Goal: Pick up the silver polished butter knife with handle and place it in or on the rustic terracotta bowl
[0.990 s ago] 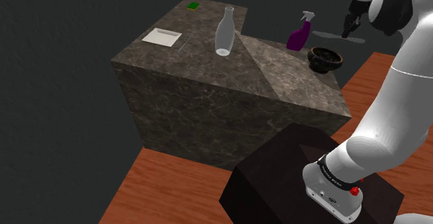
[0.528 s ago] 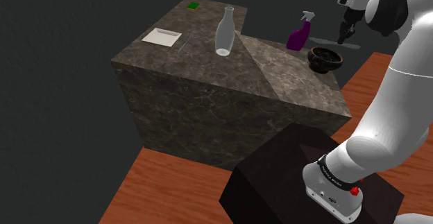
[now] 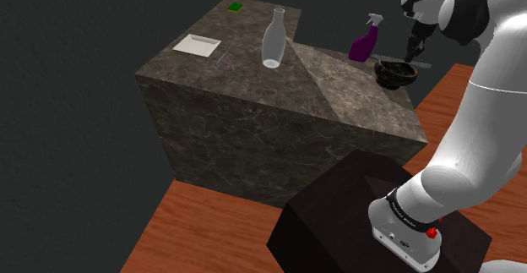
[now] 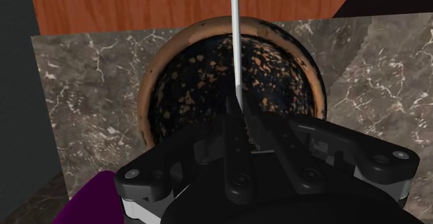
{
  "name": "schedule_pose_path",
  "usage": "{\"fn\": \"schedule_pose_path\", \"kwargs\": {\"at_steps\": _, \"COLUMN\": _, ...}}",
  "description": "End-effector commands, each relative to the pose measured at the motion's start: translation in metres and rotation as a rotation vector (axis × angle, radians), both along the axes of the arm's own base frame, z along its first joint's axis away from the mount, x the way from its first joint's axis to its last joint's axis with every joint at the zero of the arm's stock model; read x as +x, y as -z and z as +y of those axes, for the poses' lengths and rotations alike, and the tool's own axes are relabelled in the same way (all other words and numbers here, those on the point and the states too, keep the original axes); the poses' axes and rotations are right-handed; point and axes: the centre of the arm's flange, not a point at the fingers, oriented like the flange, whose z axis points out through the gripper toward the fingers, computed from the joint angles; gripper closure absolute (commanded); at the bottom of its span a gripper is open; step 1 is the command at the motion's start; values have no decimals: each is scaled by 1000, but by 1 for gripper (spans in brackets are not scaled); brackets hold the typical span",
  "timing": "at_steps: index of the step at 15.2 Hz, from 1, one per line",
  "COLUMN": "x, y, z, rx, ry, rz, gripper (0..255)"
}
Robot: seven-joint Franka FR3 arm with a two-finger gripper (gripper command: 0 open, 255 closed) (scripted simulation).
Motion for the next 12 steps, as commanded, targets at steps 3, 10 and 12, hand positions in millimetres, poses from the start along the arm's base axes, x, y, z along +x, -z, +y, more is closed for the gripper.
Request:
{"fn": "schedule_pose_path", "kwargs": {"at_steps": 3, "x": -1, "y": 9, "z": 0, "rx": 0, "ry": 0, "rz": 0, "gripper": 255}}
{"fn": "schedule_pose_path", "kwargs": {"at_steps": 10, "x": -1, "y": 8, "z": 0, "rx": 0, "ry": 0, "rz": 0, "gripper": 0}}
{"fn": "schedule_pose_path", "kwargs": {"at_steps": 12, "x": -1, "y": 8, "z": 0, "rx": 0, "ry": 0, "rz": 0, "gripper": 0}}
